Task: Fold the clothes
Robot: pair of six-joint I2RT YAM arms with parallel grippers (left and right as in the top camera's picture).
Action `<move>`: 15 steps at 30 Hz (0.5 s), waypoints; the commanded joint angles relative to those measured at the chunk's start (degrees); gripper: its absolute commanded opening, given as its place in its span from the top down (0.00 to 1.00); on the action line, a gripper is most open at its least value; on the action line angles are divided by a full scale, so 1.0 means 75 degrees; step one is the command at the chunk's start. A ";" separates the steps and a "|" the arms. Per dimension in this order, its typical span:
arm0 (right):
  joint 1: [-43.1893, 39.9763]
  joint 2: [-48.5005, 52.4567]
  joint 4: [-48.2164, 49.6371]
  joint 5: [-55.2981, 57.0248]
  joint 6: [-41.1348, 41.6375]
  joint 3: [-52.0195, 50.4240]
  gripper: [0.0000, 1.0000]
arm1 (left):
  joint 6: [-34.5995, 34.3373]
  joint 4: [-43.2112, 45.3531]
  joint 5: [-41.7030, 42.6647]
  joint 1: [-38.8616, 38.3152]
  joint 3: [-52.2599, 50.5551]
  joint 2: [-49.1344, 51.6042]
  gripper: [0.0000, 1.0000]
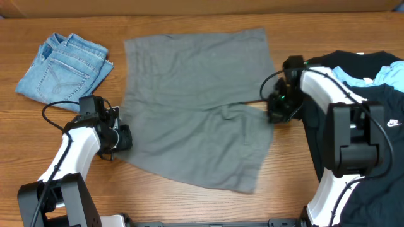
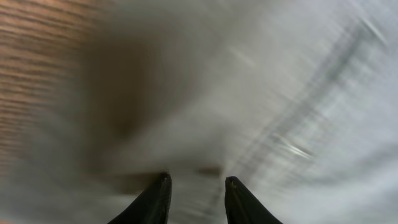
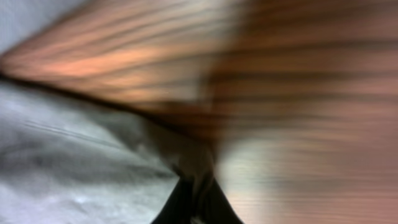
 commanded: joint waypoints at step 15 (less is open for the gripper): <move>-0.0717 -0.1291 -0.0772 0.1262 0.0927 0.0860 0.52 | 0.0006 -0.0143 0.0542 -0.0050 -0.0079 -0.0017 0.51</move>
